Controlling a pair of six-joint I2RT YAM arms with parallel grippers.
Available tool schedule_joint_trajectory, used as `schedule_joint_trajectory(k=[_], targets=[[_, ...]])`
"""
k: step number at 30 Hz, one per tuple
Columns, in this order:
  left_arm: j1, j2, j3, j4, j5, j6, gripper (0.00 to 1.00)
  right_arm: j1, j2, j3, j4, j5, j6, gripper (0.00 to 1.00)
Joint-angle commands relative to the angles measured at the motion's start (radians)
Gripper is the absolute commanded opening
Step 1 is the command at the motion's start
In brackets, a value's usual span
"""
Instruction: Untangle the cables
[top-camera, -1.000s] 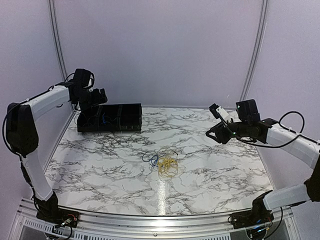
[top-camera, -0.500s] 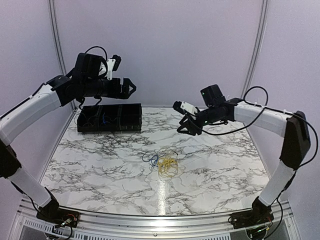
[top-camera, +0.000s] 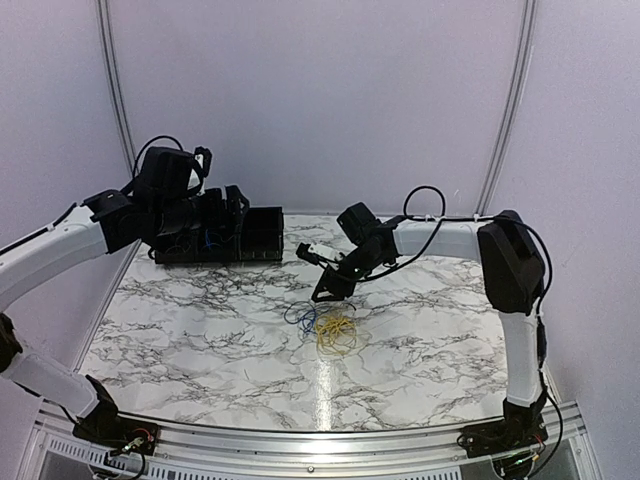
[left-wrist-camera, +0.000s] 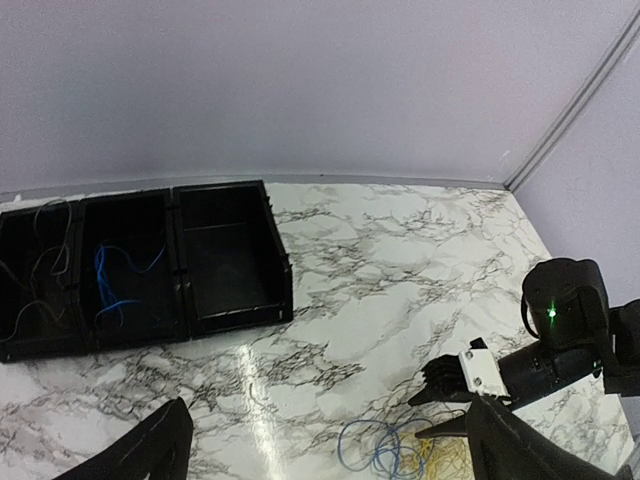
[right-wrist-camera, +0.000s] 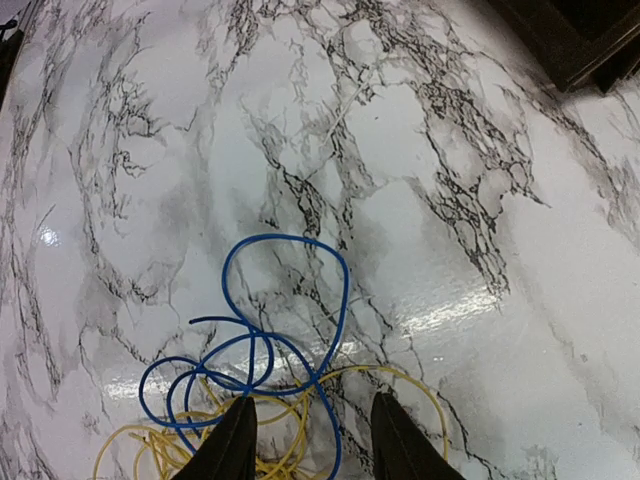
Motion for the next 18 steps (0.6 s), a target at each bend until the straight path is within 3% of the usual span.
schedule_joint_trajectory(k=[1, 3, 7, 11, 15, 18], targets=[[-0.011, -0.121, -0.062, -0.114, -0.425, -0.247, 0.99, 0.009, 0.067, 0.1, 0.014, -0.022, 0.093, 0.4], [0.004, -0.079, -0.019, -0.342, -0.606, -0.419, 0.99, 0.012, 0.097, 0.121, 0.02, -0.022, 0.101, 0.39], [0.013, -0.002, 0.034, -0.521, -0.712, -0.416, 0.99, 0.023, 0.15, 0.143, 0.018, -0.021, 0.097, 0.37], [0.036, -0.057, -0.054, -0.474, -0.801, -0.476, 0.99, 0.034, 0.179, 0.154, 0.017, -0.013, 0.086, 0.37], [0.081, -0.16, -0.17, -0.236, -0.667, -0.318, 0.99, 0.041, 0.197, 0.164, 0.028, -0.001, 0.092, 0.32], [0.082, -0.184, -0.208, -0.101, -0.535, -0.176, 0.94, 0.044, 0.208, 0.19, 0.039, -0.001, 0.104, 0.06]])
